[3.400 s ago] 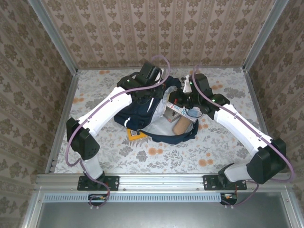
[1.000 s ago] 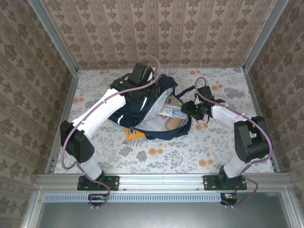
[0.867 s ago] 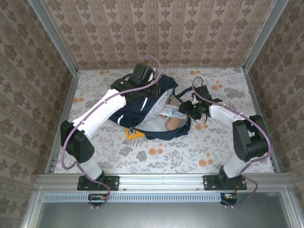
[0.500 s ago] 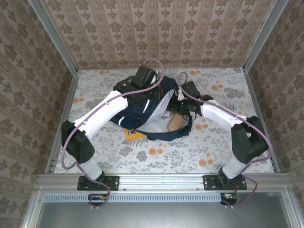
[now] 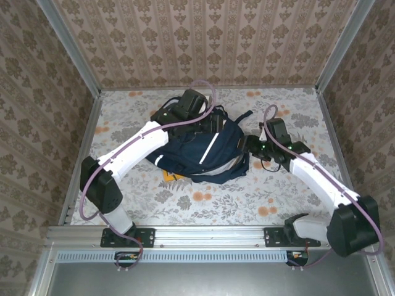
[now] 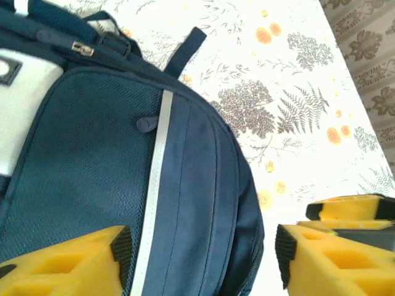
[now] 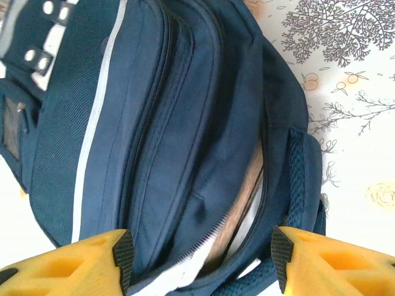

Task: Pack the student bag

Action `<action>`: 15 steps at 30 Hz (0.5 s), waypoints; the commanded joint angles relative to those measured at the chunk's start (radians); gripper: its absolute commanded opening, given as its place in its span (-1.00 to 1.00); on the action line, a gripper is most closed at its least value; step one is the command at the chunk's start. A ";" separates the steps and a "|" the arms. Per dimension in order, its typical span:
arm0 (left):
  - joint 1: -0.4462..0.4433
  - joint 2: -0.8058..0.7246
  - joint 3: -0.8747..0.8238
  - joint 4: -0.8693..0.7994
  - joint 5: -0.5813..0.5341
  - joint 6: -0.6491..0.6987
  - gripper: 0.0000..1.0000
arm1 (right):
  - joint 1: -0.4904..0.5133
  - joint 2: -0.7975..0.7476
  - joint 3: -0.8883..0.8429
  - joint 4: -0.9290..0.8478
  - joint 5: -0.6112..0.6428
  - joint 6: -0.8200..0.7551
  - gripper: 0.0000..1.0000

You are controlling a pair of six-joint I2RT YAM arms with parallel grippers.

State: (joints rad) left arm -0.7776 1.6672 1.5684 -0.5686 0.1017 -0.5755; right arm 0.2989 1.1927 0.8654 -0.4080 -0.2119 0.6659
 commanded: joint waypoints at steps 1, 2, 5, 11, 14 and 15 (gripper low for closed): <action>0.020 -0.111 -0.073 -0.013 0.005 -0.032 0.57 | 0.014 -0.071 -0.043 -0.028 0.034 0.021 0.28; 0.030 -0.142 -0.106 -0.009 -0.001 -0.042 0.67 | 0.025 -0.088 -0.052 -0.029 0.041 0.024 0.27; 0.083 -0.251 -0.245 0.003 -0.008 -0.077 0.81 | 0.083 -0.122 -0.071 -0.029 0.078 0.036 0.27; 0.264 -0.444 -0.548 0.035 0.050 -0.192 0.27 | 0.217 -0.115 -0.070 -0.028 0.159 0.061 0.27; 0.381 -0.490 -0.667 0.035 0.099 -0.233 0.25 | 0.289 -0.096 -0.051 -0.022 0.204 0.065 0.27; 0.417 -0.493 -0.706 0.049 0.126 -0.246 0.25 | 0.314 -0.084 -0.039 -0.023 0.220 0.063 0.27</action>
State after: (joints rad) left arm -0.4301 1.1915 0.9375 -0.5365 0.1528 -0.7494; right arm 0.5671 1.0859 0.8032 -0.4198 -0.0719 0.7139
